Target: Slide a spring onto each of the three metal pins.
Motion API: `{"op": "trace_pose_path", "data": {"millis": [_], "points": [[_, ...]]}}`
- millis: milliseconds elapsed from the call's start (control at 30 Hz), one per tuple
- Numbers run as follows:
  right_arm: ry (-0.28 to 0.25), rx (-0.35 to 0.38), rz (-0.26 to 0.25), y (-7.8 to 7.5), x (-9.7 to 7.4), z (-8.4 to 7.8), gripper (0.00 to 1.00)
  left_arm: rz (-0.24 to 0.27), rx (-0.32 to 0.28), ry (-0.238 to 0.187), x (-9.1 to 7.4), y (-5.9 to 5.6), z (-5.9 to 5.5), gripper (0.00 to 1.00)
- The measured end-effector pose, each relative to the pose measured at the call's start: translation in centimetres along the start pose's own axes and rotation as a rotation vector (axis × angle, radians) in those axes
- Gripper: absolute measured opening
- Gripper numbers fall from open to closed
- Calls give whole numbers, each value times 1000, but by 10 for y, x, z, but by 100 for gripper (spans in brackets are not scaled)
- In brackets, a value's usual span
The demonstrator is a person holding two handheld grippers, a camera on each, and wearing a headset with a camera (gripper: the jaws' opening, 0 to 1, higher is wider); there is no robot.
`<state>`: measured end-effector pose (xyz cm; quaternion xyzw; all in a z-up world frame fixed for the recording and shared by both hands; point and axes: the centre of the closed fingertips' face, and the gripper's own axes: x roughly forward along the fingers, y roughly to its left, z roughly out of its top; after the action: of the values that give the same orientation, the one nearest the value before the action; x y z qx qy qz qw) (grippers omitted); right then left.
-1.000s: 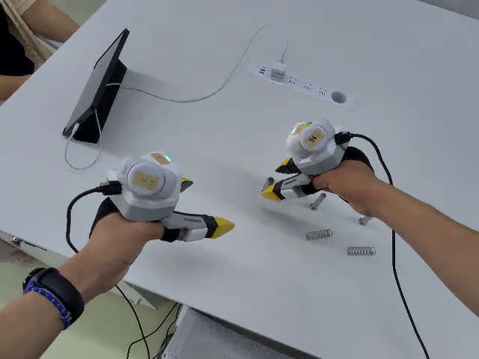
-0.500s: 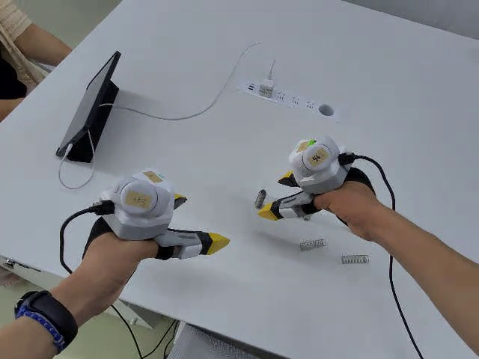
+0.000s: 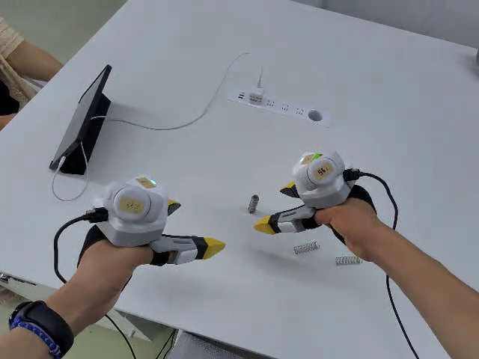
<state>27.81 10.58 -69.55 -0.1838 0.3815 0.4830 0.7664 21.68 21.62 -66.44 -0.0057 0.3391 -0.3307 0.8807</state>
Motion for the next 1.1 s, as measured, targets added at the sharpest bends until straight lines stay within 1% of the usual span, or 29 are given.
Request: {"op": "trace_pose_path", "data": {"millis": [167,300,600,867,967,1100], "points": [[-36,24,-8,6,-10,-3,68,-1,-2,0,1,-2,0,73],[-57,25,-14,11,-17,-6,69,-2,1,1,2,-4,1,74],[-76,42,-21,20,-28,-17,74,-7,6,0,4,-10,4,74],[-112,85,-46,20,-43,-24,77,-16,11,4,8,-17,5,74],[-115,95,-65,17,-49,-30,77,-17,12,3,9,-19,6,74],[-132,113,-92,13,-60,-37,78,-19,14,2,11,-22,8,74]]}}
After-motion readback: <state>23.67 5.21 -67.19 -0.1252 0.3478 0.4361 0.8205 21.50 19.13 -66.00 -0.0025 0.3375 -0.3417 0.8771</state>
